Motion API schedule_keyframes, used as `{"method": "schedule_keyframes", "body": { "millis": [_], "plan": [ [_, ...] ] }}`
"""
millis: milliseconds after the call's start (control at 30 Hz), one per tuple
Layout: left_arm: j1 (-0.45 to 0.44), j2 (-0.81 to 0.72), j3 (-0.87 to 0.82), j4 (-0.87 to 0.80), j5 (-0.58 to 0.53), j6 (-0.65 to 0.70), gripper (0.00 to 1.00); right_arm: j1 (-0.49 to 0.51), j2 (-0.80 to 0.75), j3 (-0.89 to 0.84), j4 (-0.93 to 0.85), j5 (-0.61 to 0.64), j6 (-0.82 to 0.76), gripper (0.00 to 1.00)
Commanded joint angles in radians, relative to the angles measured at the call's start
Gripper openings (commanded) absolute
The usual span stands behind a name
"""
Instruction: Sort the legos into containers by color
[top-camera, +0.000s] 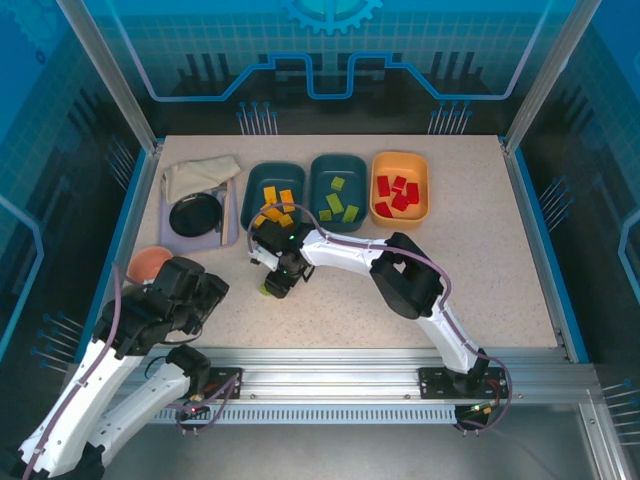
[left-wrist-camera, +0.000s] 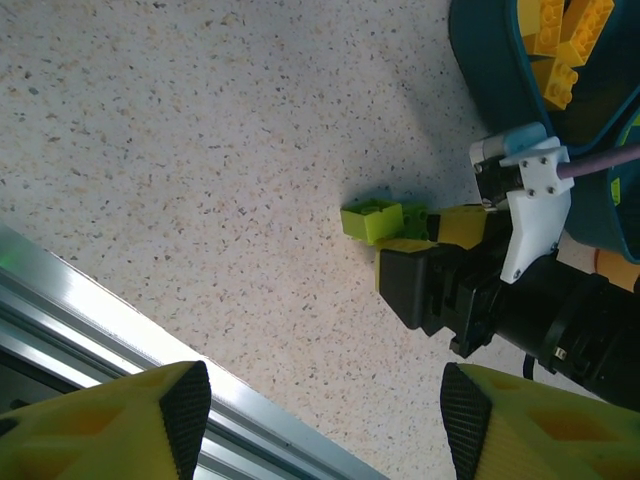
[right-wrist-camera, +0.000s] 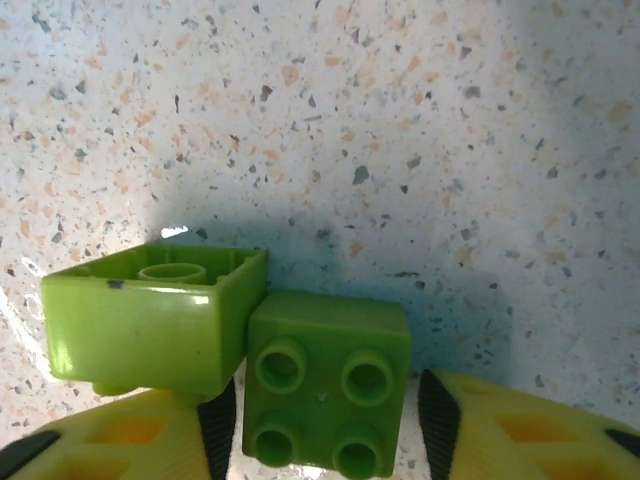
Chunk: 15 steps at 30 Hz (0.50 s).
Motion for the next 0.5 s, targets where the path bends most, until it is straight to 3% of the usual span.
{"method": "schedule_keyframes", "body": {
  "millis": [0,167,467],
  "plan": [
    [0.008,0.009,-0.018,0.022,0.027,-0.001,0.67,-0.005,0.025,0.038,-0.038,0.020,0.019,0.47],
    [0.008,0.012,-0.038,0.045,0.040,0.003,0.67,-0.004,-0.021,0.019,-0.018,0.029,0.032,0.35],
    [0.008,0.094,-0.041,0.250,0.166,0.114,0.68,-0.094,-0.214,0.003,-0.036,0.054,0.122,0.33]
  ]
}}
